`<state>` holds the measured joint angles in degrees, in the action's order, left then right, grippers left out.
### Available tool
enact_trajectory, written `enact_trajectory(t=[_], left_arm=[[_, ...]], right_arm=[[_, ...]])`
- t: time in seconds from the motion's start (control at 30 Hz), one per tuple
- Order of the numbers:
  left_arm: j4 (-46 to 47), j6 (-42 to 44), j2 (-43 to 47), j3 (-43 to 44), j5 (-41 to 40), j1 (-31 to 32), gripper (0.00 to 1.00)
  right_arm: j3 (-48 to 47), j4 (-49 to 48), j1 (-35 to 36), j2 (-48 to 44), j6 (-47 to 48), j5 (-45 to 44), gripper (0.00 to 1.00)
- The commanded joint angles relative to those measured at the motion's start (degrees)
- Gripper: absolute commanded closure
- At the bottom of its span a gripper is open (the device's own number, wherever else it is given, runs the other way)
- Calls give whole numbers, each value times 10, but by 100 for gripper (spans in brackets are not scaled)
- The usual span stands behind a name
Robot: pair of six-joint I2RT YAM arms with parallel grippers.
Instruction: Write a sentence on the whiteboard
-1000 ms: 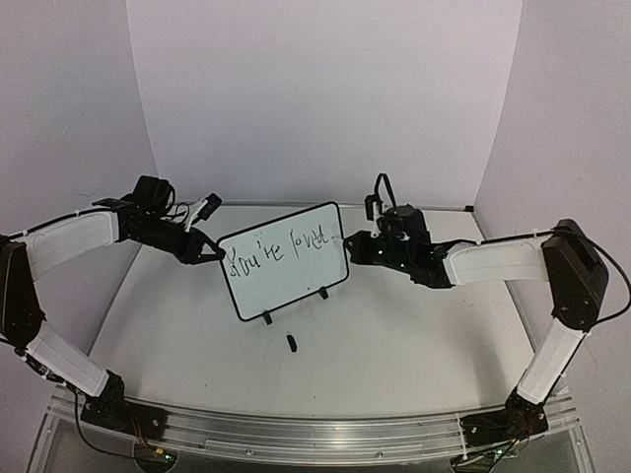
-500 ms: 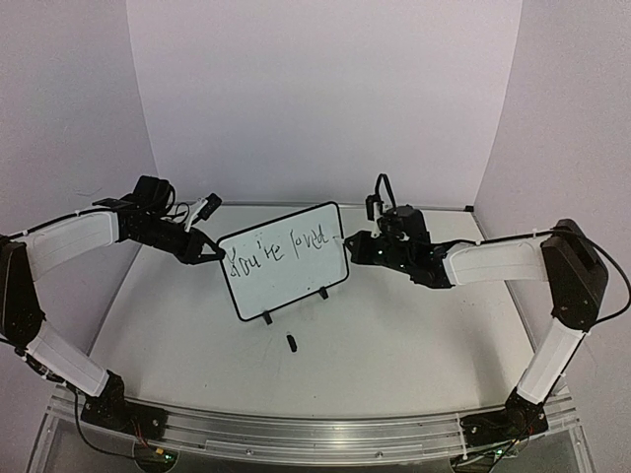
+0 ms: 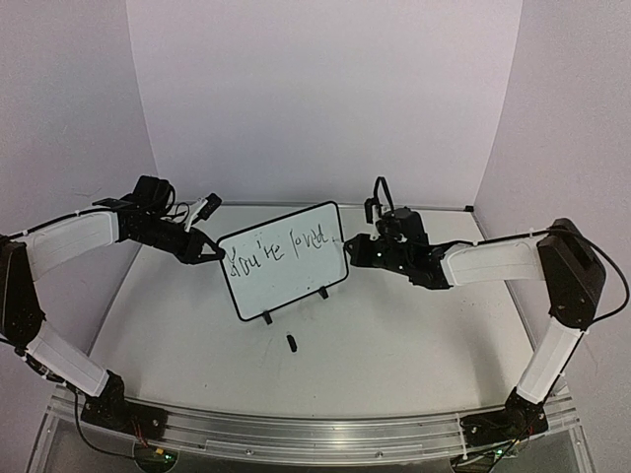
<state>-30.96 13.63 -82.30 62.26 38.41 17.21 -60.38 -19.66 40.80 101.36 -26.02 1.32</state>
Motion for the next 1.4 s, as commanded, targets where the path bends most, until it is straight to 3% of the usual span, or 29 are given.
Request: enact_trajectory(t=[0.0,0.3,0.67,1.37], left_arm=[[-15,16,-13,13,-44,2,100],[-14,15,-14,13,-44,2,100],[-14,15,-15,13,-43,2,100],[-14,15,-18,13,-41,2,100]], right_arm=[[11,-25,-3,-19,-2,31,100],[81,-95,9,-96,4,143,100],[-22,-86,104,15,50,167,100],[-121,-24,139,140,78,209,100]])
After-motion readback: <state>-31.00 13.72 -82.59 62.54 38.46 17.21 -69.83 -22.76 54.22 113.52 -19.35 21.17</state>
